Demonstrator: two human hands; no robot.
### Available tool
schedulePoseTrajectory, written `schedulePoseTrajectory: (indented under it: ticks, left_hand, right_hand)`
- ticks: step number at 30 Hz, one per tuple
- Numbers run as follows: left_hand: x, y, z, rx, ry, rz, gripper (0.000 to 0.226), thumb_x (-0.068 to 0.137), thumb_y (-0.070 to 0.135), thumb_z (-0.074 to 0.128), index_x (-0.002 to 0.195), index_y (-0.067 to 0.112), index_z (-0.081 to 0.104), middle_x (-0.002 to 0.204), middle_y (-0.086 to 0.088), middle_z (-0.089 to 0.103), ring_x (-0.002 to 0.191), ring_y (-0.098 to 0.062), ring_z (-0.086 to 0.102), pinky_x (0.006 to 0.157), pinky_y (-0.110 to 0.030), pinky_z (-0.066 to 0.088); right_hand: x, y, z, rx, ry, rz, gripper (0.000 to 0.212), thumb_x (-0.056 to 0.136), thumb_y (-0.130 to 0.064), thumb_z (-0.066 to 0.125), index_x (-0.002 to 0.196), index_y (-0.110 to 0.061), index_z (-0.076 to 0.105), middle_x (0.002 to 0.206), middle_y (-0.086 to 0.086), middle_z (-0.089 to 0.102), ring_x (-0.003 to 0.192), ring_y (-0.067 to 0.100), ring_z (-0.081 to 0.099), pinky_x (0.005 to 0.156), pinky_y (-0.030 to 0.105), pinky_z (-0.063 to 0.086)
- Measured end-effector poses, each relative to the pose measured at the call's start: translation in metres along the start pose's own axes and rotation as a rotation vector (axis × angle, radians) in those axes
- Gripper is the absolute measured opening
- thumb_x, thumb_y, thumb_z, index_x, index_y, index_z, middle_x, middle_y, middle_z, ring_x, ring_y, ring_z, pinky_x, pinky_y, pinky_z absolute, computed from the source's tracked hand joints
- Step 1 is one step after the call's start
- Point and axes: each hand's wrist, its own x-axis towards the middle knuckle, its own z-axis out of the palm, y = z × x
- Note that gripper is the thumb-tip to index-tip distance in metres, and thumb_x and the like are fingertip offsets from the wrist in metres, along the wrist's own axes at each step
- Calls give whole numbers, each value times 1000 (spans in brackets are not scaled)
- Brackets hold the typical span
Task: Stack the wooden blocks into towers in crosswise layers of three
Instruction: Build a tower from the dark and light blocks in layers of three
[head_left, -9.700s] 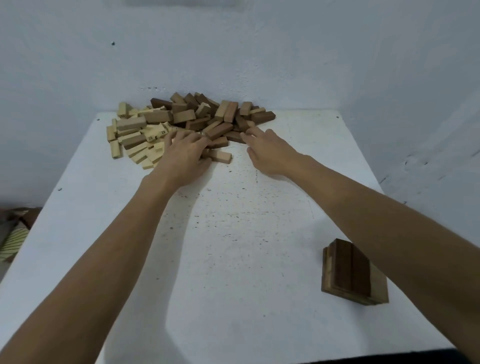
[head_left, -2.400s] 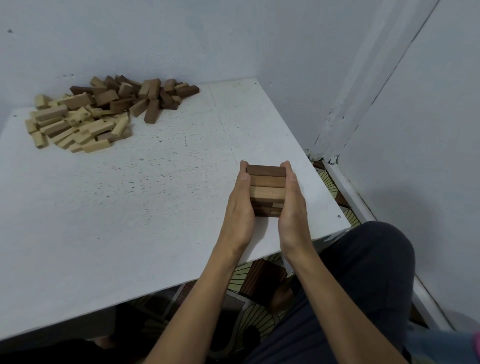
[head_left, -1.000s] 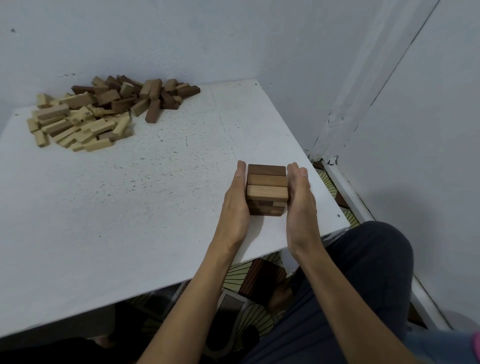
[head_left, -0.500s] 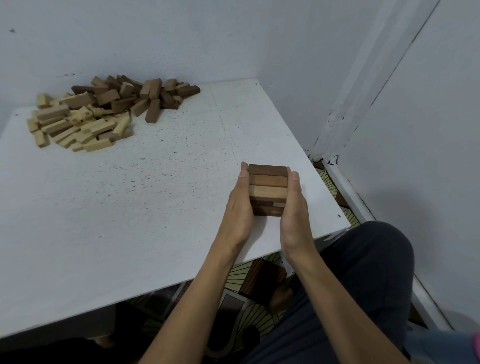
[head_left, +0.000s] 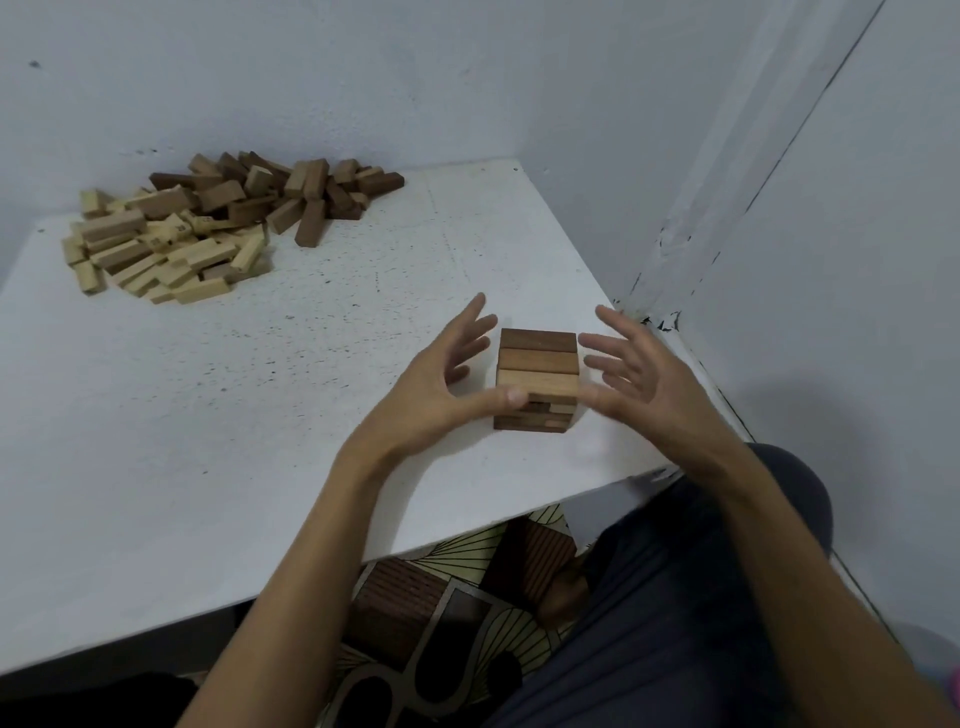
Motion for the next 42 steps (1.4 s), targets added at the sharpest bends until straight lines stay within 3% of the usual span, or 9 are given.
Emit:
schedulePoseTrajectory:
  ticks: [2,6,10,15,20,28,35,38,42]
  left_hand:
    - [6,2,-11,133,-105,6,118,58,58,83,155,44,17,156,16,35,138,2,38,114,-29,33]
    - [20,9,-22,368,-187,-32,124,49,64,87,153,42,20,156,13,35,141,-4,35,117,-37,31]
    - [28,24,-24,511,-237,-11,108,60,45,91,148,31,30,153,10,39,140,-9,35,116,-39,33]
    - [32,24,-23,523,-249,-2,91,61,49,90,137,33,41,142,15,49,135,-6,42,112,-41,37]
    - [33,17,-22,508,-234,13,77,64,50,85,130,36,47,134,18,54,130,-5,46,109,-43,39]
    - [34,17,-22,527,-236,-3,79,61,55,78,130,36,46,135,16,54,130,-6,46,109,-43,39]
    - [34,15,-23,526,-240,-14,80,65,46,87,132,36,45,136,17,53,131,-6,45,109,-42,39]
    - [32,13,-23,511,-245,-19,85,65,40,91,135,32,43,137,16,52,130,-7,45,109,-35,38]
    - [29,13,-19,549,-225,-2,90,62,39,92,137,27,43,140,9,47,128,-8,40,107,-29,33]
  right_hand:
    - [5,1,-13,-141,-105,4,98,62,-60,82,147,-45,35,141,-16,52,125,-2,52,107,27,42]
    - [20,-11,-17,-352,-211,25,103,58,-59,87,145,-45,33,134,-20,48,118,-5,50,104,29,44]
    - [33,-18,-18,-465,-260,39,105,54,-62,83,143,-44,32,130,-19,47,113,-5,49,100,32,46]
    - [40,-19,-18,-511,-295,14,93,59,-62,83,136,-40,37,126,-23,48,111,1,52,99,39,49]
    - [40,-15,-16,-512,-295,-4,77,62,-59,82,126,-42,42,118,-32,50,111,-2,51,96,37,49]
    - [40,-12,-15,-520,-281,-10,68,60,-65,77,116,-48,44,113,-34,52,111,-2,51,97,38,49]
    - [39,-10,-14,-505,-275,-19,75,62,-60,83,124,-43,44,118,-30,52,113,-1,51,97,36,48]
    - [38,-5,-14,-525,-267,-20,80,64,-56,86,129,-39,43,125,-26,51,116,0,48,100,37,45]
    - [37,0,-11,-568,-252,-28,94,59,-66,83,137,-36,41,136,-17,45,127,8,39,107,43,41]
